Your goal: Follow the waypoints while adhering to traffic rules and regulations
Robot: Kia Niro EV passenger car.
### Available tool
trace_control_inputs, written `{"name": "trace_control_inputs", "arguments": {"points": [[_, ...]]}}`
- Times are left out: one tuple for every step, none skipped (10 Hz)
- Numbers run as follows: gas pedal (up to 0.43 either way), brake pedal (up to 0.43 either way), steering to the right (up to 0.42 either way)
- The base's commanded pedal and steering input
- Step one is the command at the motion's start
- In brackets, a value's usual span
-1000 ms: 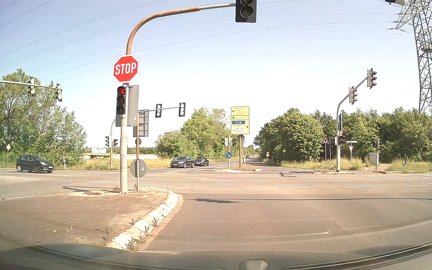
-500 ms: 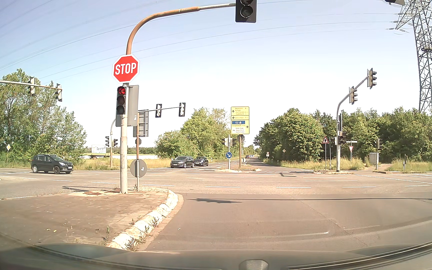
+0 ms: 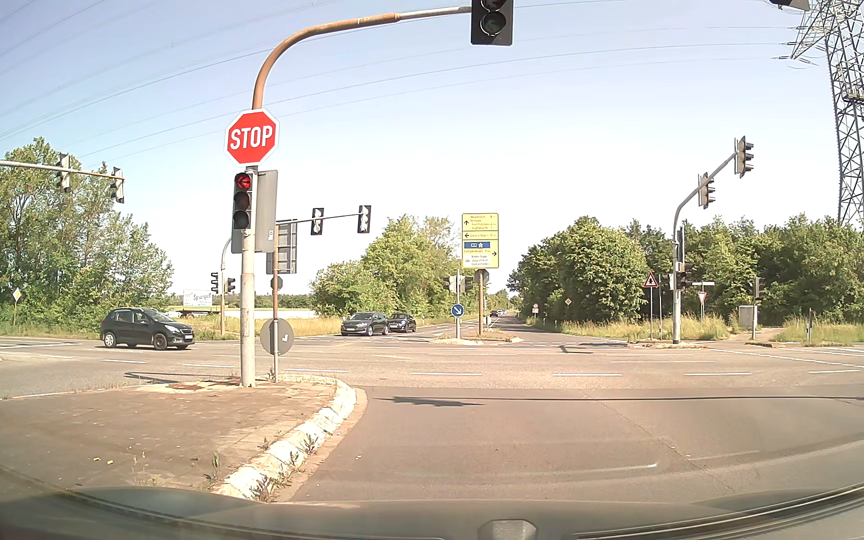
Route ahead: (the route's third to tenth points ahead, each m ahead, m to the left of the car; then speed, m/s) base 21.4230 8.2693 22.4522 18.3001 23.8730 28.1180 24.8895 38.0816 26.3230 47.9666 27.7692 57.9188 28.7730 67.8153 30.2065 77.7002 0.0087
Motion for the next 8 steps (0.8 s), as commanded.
{"name": "trace_control_inputs", "arguments": {"points": [[0.0,0.262,0.001],[0.0,0.262,0.0],[0.0,0.262,0.001],[0.0,0.262,0.0],[0.0,0.262,0.001],[0.0,0.262,0.0],[0.0,0.262,0.0],[0.0,0.262,0.001]]}}
